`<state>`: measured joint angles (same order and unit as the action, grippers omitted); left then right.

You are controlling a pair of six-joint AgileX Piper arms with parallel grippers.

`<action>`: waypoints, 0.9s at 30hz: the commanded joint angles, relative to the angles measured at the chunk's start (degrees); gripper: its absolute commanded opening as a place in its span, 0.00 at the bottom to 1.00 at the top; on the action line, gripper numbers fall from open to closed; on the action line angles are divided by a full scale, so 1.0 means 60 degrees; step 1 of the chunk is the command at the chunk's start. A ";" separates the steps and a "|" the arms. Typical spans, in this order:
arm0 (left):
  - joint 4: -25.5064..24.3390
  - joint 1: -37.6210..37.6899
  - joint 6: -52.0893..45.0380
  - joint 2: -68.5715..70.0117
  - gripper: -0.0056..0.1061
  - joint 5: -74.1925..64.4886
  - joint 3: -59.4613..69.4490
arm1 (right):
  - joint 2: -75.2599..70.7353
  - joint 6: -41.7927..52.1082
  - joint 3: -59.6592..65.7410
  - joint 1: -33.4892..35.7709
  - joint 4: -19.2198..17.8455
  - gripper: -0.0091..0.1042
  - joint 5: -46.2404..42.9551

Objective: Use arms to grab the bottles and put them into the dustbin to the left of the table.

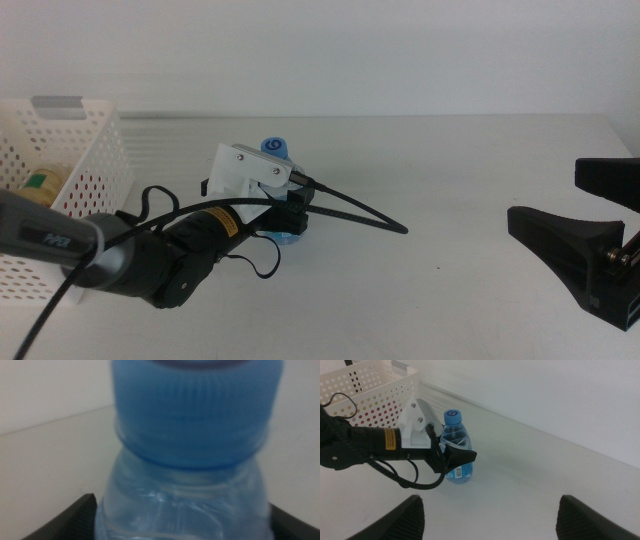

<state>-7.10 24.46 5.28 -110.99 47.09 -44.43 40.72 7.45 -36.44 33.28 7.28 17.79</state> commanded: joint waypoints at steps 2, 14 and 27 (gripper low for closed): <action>0.0071 -0.0006 0.0180 0.0313 0.80 0.0769 -0.0362 | -0.0003 0.0084 -0.0303 0.0039 -0.0063 0.70 -0.0708; -0.0141 -0.0006 0.0897 0.0835 0.00 0.0404 -0.0353 | -0.0003 0.0084 -0.0303 0.0039 -0.0063 0.70 -0.0708; -0.0119 -0.0627 0.0377 0.4769 0.01 -0.4191 -0.0353 | -0.0003 0.0084 -0.0303 0.0039 -0.0063 0.70 -0.0708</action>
<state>-8.61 21.81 7.40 -87.52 19.74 -44.89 40.72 7.45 -36.44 33.28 7.28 17.79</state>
